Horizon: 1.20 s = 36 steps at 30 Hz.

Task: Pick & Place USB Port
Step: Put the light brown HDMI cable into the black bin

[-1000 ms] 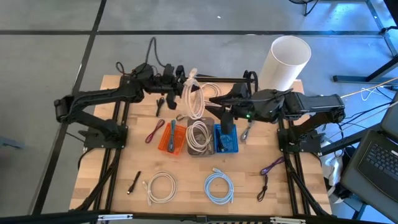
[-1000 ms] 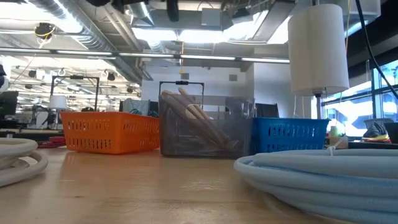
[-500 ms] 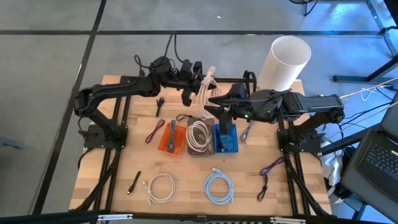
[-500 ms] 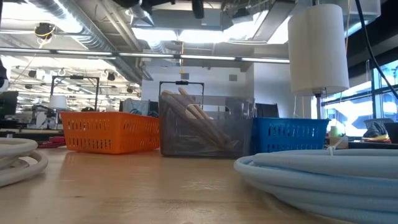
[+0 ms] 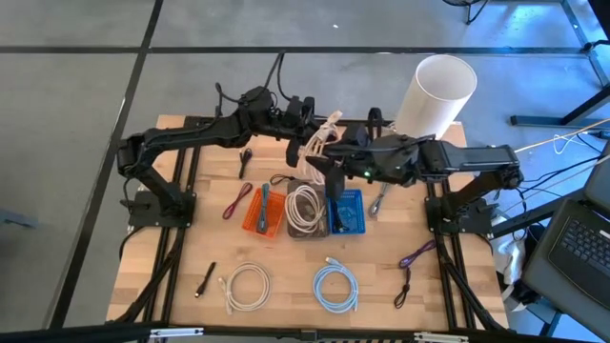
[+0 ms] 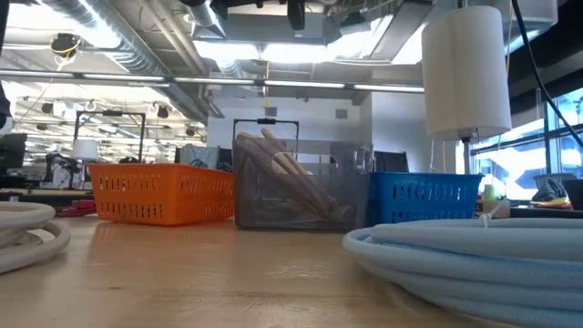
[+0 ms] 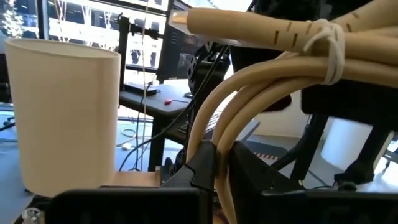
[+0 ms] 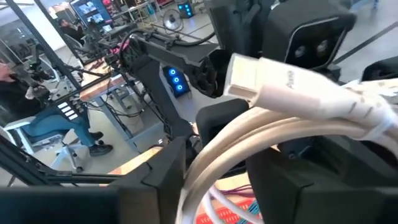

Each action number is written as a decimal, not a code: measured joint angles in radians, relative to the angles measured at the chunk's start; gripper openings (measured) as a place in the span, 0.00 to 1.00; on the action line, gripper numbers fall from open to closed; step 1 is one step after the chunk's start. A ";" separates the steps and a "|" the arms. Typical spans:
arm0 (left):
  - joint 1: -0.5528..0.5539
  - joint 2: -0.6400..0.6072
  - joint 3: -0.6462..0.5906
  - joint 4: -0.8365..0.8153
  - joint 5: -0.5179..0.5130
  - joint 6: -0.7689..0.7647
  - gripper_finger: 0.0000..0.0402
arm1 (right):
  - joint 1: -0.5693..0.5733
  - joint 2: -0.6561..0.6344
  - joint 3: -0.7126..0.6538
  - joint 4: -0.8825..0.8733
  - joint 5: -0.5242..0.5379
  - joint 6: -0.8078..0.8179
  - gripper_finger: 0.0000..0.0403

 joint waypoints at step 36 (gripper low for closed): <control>0.270 -0.424 0.000 -0.817 -0.002 0.269 0.61 | 0.044 -0.063 0.001 -0.360 -0.205 0.258 0.04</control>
